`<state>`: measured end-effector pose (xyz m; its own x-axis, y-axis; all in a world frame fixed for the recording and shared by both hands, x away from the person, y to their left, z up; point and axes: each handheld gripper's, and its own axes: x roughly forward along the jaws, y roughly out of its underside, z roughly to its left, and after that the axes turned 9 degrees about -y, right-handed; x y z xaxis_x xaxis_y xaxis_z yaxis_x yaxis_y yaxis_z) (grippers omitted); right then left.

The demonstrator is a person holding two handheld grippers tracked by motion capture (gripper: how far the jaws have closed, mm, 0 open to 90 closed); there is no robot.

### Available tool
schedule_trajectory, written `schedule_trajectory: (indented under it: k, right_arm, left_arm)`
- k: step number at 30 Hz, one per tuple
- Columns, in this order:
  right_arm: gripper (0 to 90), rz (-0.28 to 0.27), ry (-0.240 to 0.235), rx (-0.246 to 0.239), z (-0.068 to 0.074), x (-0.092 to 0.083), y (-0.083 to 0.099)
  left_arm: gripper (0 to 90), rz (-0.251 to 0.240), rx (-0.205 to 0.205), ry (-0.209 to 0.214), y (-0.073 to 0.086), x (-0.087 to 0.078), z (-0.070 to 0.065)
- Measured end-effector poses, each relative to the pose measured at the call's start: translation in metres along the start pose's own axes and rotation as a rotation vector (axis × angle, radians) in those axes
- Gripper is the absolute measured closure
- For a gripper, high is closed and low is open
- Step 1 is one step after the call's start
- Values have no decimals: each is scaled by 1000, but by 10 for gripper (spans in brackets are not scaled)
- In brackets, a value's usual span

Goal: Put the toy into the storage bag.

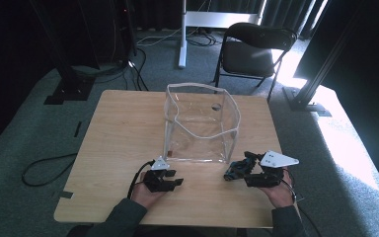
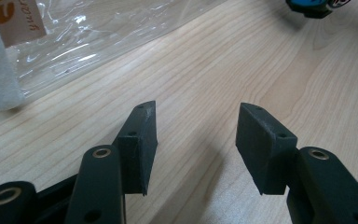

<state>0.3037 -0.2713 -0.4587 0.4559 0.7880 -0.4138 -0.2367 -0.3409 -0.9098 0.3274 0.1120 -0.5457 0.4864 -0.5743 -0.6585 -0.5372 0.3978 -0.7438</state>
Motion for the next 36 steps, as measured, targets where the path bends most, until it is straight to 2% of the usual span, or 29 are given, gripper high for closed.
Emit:
schedule_trajectory:
  k: [7, 14, 15, 18, 27, 36]
  right_arm:
    - [246, -22, 12, -3, -4, -8, -5]
    - [246, -46, -10, -4, -8, -12, -8]
    - [246, -64, -28, -2, -9, -13, -9]
    - [246, -82, -37, -3, -10, -16, -10]
    - [246, -109, -36, -9, -14, -22, -17]
    - [246, -108, -7, -17, -19, -26, -25]
  left_arm:
    - [484, 0, -1, 0, 0, 0, 0]
    - [484, 0, -1, 1, 0, 0, 0]
    - [484, 0, -2, 1, 0, 0, 0]
    - [484, 0, -2, 0, 0, 0, 0]
    - [484, 0, -1, 1, 0, 0, 1]
    - [484, 0, -2, 3, 0, 0, 1]
